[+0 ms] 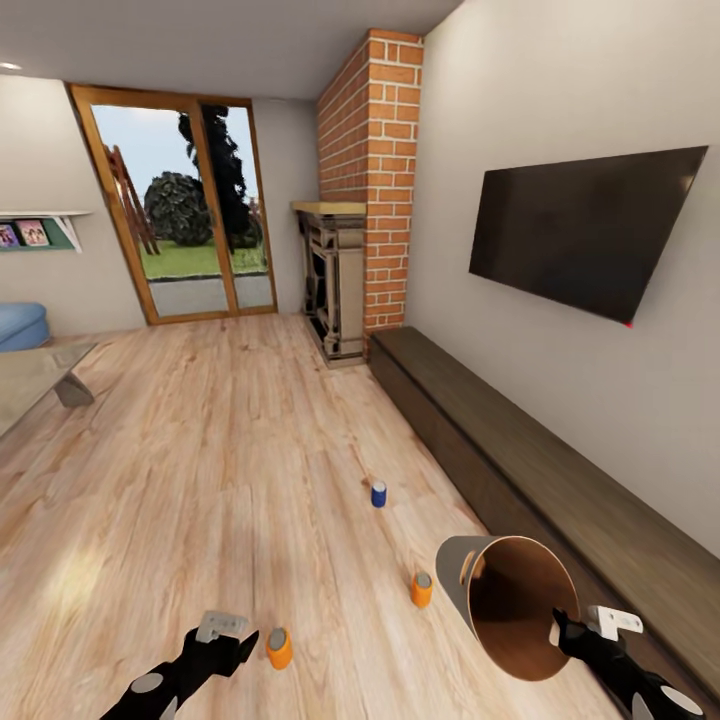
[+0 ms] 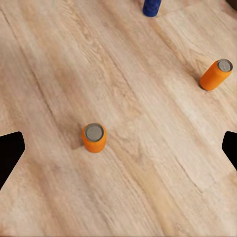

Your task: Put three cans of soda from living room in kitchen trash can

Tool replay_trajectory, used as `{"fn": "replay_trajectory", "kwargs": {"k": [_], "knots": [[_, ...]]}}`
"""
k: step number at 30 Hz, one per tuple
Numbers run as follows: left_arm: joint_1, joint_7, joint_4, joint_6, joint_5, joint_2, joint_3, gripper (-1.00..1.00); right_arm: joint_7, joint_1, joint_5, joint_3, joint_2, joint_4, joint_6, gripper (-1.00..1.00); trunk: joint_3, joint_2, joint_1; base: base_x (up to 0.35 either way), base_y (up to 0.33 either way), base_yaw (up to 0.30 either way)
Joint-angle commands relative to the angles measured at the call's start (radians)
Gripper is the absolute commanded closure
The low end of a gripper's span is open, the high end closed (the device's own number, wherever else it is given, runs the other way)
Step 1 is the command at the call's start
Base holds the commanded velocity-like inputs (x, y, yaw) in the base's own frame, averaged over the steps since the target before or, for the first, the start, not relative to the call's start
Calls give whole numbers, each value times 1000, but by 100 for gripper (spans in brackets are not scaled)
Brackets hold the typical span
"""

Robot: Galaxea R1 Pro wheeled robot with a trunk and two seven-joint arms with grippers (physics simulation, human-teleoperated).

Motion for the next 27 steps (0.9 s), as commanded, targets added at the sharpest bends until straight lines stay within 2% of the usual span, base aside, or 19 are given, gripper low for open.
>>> {"fn": "replay_trajectory", "kwargs": {"k": [1,5,10,14,23,27], "knots": [[0,-1,0,1,0,0,0,-100,14,-1,-11,-2,0,-1,2,100,0,0,0,158,0,-7],[0,-14,12,9,0,0,0,-100,13,-1,-9,1,0,0,2,100,0,0,0,157,0,-3],[-16,-62,67,41,3,0,0,-100,13,-1,-3,3,0,0,2,100,0,0,0,167,0,-1],[-21,-70,75,45,4,-1,1,-100,12,-1,-1,4,0,0,2,100,0,0,0,116,0,0],[-23,-72,77,36,6,-1,1,-100,12,-1,-2,5,0,0,2,100,0,0,0,26,0,0],[-23,-73,77,38,4,-1,-1,-100,12,-1,-3,5,0,0,2,100,0,0,0,-169,0,0]]}}
